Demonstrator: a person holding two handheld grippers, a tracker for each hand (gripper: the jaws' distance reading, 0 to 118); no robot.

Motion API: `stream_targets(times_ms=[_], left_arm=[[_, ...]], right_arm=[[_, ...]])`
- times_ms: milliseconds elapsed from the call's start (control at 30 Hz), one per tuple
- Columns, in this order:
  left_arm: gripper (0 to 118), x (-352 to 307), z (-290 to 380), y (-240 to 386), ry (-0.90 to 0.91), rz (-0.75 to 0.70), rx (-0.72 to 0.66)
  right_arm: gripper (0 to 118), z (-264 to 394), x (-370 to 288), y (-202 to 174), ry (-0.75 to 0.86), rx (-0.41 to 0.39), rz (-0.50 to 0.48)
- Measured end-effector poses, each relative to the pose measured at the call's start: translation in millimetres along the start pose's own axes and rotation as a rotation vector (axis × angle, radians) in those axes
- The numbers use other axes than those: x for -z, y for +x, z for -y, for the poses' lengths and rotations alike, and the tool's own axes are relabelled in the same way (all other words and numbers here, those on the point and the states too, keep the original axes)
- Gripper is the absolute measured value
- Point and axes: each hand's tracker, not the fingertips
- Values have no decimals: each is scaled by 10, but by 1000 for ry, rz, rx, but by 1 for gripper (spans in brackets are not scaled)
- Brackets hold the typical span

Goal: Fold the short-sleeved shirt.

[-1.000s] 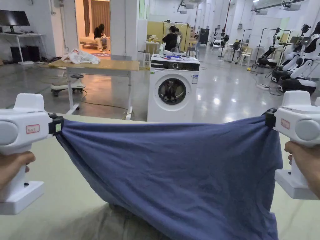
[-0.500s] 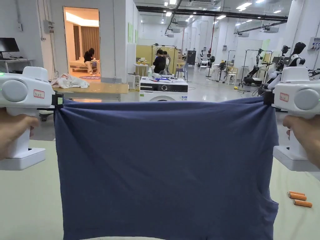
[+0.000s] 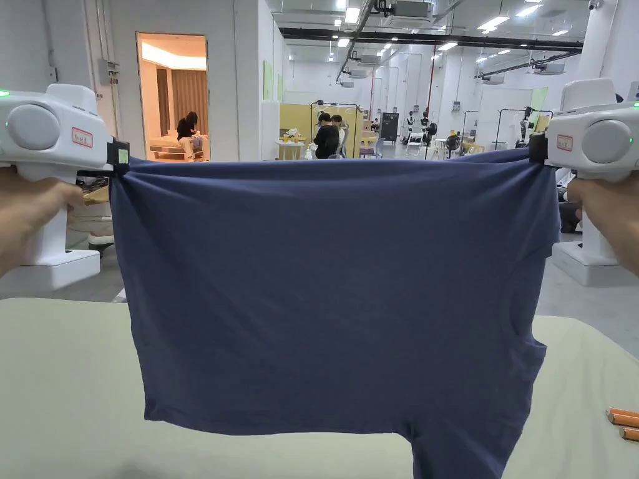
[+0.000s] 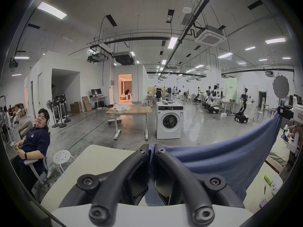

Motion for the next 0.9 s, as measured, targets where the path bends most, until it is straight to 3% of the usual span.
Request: stream_targets(times_ms=[233,433,633,900], left_arm=[[1,79,200,-6,-6,-29,12],[1,-16,793,7,-57,-17,16],[1,-335,1476,-61,-100,13,-31],[1,-1287,2198,-168,-92,33,-85]], right_arm=[[3,241,30,-84,7,-31,0],[3,829,-123,-116,-55,-30,-15],[3,1452,-582,-128,-122,-20,-38],[3,1936,-1615,-72,-139,-50,-52]])
